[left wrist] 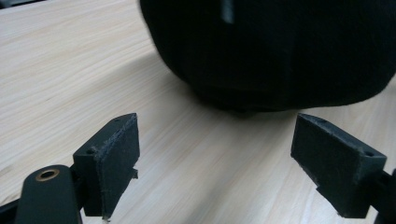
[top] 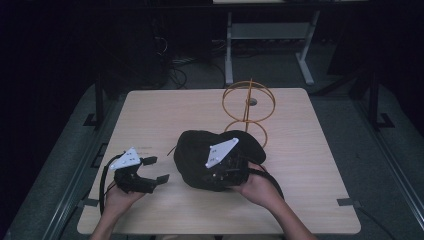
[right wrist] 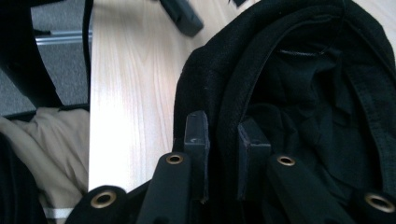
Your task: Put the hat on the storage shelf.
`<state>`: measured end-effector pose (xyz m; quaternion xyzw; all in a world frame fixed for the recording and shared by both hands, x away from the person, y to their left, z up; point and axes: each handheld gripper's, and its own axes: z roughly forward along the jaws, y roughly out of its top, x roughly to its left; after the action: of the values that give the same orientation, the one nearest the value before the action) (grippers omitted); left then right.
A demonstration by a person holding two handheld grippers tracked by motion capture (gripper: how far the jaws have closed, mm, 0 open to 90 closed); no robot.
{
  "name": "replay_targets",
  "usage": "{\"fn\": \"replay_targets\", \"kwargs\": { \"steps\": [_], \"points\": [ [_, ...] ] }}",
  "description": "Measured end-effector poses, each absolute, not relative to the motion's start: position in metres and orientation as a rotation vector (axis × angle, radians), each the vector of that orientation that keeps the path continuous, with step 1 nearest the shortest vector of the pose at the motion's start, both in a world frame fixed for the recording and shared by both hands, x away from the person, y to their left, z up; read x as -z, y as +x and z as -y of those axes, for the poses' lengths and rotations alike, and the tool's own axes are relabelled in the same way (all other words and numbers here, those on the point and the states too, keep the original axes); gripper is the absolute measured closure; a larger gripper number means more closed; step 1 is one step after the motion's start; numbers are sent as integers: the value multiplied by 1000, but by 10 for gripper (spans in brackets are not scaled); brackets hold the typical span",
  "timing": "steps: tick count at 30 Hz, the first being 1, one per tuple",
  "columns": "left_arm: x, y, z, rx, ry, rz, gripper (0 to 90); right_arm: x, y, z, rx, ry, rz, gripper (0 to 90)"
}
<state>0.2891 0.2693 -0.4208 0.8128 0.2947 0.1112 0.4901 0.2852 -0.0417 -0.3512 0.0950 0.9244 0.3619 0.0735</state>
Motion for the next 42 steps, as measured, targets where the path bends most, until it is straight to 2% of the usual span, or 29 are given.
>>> {"fn": "replay_targets", "kwargs": {
  "steps": [17, 21, 28, 30, 36, 42],
  "points": [
    [402, 289, -228, -240, 1896, -588, 158, 310, 292, 44, -1186, 306, -2742, 773],
    [395, 293, -223, -278, 1876, -571, 162, 305, 297, 44, -1214, 301, -2750, 774],
    [390, 300, -215, -331, 1832, -576, 412, 304, 301, 42, -1286, 295, -2780, 781],
    [390, 302, -214, -338, 1834, -563, 524, 304, 303, 42, -1297, 282, -2784, 781],
    [385, 303, -217, -341, 1816, -561, 761, 302, 303, 43, -1331, 305, -2783, 780],
    [364, 299, -220, -347, 1833, -546, 820, 297, 302, 50, -1412, 321, -2765, 771]
  ]
}}
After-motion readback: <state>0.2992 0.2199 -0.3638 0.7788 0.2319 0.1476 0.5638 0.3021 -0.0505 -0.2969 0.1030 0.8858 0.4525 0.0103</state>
